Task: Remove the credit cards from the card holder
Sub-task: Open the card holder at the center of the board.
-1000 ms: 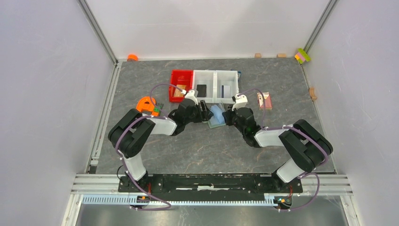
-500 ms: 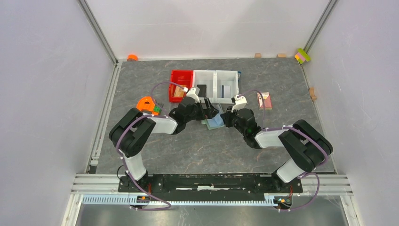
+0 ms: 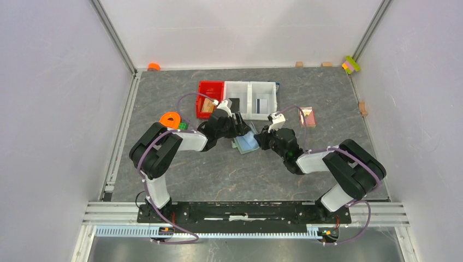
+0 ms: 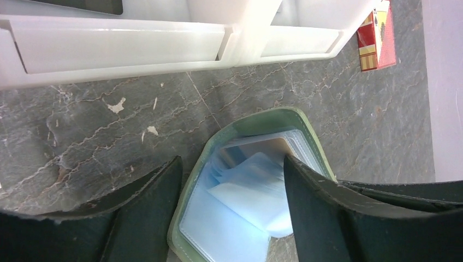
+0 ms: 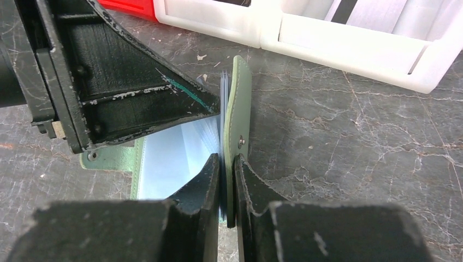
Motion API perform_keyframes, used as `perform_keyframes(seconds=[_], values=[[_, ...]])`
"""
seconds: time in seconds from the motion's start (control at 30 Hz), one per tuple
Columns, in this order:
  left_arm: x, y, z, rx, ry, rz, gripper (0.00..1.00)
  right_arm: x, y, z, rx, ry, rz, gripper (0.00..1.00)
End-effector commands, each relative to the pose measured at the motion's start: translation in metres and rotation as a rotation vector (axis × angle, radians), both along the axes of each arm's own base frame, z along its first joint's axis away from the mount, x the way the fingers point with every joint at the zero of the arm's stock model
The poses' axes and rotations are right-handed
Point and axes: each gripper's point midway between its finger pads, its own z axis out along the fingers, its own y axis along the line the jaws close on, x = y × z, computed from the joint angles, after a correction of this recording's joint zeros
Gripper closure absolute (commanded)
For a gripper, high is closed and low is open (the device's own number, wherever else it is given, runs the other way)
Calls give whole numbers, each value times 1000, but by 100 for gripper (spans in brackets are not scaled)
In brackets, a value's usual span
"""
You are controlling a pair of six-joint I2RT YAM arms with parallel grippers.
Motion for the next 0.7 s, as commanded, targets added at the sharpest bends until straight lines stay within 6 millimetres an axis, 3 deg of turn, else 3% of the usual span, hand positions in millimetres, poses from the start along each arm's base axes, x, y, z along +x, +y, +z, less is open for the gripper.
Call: perform_keyframes(seconds=[0.0,0.1,0.17,0.33,0.67], values=[[9,-3,2,7,6,10,31,-7,3,-2,2,4,24,81],[11,-2,-2,30,19,8,41,-7,0,-2,-2,2,14,64],[10,-2,-4,34,26,5,49,-6,-1,-1,-5,-1,7,58],[11,-2,-7,52,35,3,64,-5,-5,0,-6,-5,-17,57],[11,-2,-10,66,50,1,70,-4,-20,14,0,-57,-85,44]])
